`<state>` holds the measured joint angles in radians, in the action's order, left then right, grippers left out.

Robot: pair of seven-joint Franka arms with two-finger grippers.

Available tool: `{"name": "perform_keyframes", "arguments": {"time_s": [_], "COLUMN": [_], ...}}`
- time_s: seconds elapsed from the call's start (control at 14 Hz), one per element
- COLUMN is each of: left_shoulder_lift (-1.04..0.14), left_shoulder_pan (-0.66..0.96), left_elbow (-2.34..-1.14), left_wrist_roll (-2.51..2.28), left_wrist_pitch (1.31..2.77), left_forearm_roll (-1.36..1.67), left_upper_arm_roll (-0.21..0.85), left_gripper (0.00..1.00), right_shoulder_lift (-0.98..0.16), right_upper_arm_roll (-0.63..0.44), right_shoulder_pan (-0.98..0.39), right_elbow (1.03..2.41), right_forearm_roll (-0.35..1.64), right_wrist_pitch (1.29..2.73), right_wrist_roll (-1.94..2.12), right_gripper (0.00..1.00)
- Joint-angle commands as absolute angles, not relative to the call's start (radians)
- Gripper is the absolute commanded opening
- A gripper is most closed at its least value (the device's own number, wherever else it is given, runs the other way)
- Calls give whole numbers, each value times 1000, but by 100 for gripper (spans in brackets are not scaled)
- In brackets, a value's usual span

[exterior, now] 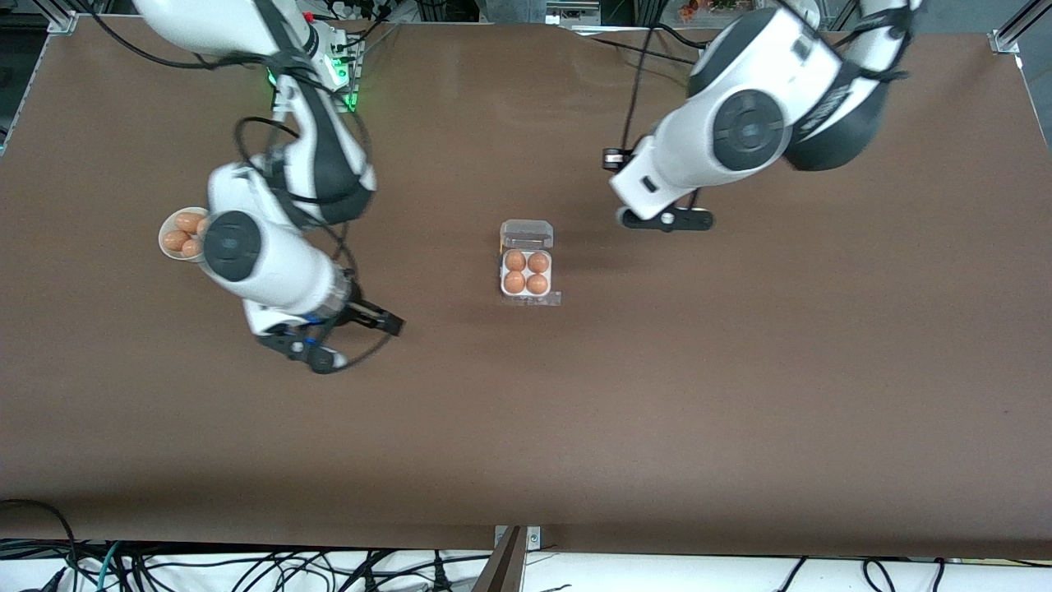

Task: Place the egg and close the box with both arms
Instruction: 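Grasp the box lid with the left gripper while the right gripper rests, then fold the clear lid over the eggs with the left gripper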

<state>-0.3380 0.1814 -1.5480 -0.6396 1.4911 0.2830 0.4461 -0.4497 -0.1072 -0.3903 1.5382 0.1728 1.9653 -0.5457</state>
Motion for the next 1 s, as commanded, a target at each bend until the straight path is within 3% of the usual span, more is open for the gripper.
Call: {"name": "perform_keyframes", "arguments": {"time_s": [0.0,0.43,0.64,0.93], "left_shoulder_lift": [-428,-606,-663,-702], "left_shoulder_pan": [205,346,393,410], "left_elbow": [-1519,-1488,-1488,-1488], "left_wrist_roll": [-673,-729,-764,-798], "left_wrist_pitch": [1473,1563,1686,1775], "left_forearm_roll": [354,345,315,261], "left_upper_arm_roll": [445,437,434,434], "left_gripper": [5,5,5,5], "right_shoulder_lift": [-232,-2,23,34], "right_upper_arm_roll": [-61,-57,-54,12], "right_shoulder_pan": [-278,-88,-28,72], "right_elbow": [1758,1775,1663,1643], "right_forearm_roll": [105,-37,-41,-26], "right_wrist_pitch": [1971,1766,1611,1609], "right_wrist_roll": [-355,-34,-44,-54], "right_gripper": [100,100,100,100]}}
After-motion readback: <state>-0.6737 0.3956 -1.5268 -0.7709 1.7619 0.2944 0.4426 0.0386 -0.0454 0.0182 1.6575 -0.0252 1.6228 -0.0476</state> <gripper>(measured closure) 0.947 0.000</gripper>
